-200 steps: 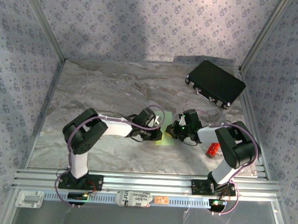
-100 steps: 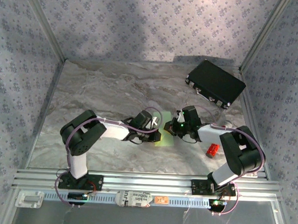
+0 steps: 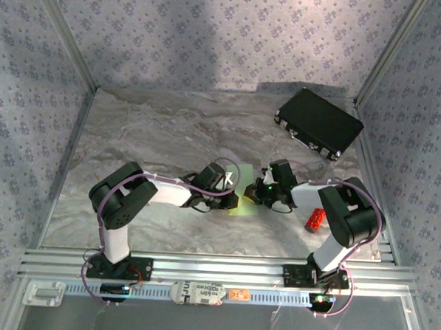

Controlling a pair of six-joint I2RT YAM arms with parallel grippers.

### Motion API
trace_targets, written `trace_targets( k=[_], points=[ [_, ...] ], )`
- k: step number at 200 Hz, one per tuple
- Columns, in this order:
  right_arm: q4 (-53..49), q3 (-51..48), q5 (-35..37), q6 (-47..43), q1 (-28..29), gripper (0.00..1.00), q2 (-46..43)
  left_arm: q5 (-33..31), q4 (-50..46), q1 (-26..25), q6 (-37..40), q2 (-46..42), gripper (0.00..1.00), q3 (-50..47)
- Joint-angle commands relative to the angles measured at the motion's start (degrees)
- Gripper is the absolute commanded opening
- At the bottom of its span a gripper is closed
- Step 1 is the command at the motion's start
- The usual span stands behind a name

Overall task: Fold a paper plane with a square sheet of paper (pick it up from the middle)
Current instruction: Fold the triangle a second time at the center of the table.

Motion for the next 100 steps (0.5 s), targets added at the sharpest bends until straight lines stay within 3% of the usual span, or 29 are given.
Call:
trace_targets(
  k=[1, 50, 100],
  points=[
    [-3.8, 2.1, 3.8, -2.3, -3.1, 0.0, 1.5, -1.4, -5.9, -0.1, 0.1, 1.3, 0.0, -2.6],
    [-2.9, 3.5, 2.5, -2.2, -7.9, 0.0, 2.2, -1.3, -5.6, -0.1, 0.1, 1.4, 0.0, -3.1],
    [-4.4, 4.2, 1.5, -2.8, -6.4, 0.0, -4.0, -1.4, -5.1, -0.1, -0.1, 0.8, 0.0, -3.3]
  ],
)
